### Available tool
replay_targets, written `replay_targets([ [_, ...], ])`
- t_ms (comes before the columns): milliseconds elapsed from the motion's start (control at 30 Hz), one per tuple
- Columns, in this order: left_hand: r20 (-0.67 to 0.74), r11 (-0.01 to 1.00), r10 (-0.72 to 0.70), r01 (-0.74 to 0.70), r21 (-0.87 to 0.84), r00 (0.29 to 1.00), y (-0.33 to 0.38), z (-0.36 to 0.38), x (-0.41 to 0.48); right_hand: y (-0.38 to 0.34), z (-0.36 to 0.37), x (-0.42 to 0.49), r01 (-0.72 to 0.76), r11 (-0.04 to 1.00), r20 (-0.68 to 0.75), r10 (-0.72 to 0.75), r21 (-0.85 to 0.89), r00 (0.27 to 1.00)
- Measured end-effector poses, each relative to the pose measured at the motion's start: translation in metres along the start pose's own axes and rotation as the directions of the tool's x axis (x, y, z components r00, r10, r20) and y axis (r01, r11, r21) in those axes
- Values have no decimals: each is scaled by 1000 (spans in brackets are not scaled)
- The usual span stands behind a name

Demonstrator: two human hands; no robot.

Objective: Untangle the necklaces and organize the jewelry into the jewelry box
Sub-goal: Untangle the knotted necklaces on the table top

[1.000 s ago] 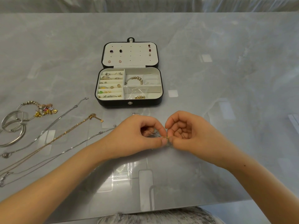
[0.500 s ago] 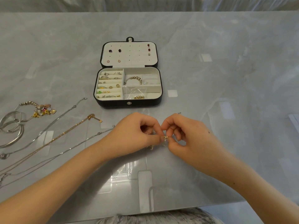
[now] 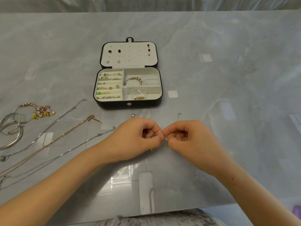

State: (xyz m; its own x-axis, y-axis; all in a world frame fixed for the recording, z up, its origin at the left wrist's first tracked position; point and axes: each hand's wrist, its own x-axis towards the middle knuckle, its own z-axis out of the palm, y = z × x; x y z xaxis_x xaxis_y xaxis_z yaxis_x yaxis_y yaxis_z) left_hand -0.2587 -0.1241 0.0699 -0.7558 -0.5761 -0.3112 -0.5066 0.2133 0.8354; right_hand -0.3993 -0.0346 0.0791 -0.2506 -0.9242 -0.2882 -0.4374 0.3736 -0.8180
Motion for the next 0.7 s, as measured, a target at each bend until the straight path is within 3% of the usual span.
replay_targets([
  [133,-22,994,34,-31,105,999,-1,1,-2,-3,1,-3,34,996,-7,-35,-86,999],
  [433,-19,905,145,-125,406,989,0,2,-4,1,-1,0,36,995,60,-30,-90,998],
  [567,-47,978,90,-79,194,995,-2,0,-3,4,-3,1,58,991,81,-49,-123,996],
  [700,-59,992,80,-74,99,995,-4,2,-3,5,-1,2,52,997,66,-48,-65,997],
])
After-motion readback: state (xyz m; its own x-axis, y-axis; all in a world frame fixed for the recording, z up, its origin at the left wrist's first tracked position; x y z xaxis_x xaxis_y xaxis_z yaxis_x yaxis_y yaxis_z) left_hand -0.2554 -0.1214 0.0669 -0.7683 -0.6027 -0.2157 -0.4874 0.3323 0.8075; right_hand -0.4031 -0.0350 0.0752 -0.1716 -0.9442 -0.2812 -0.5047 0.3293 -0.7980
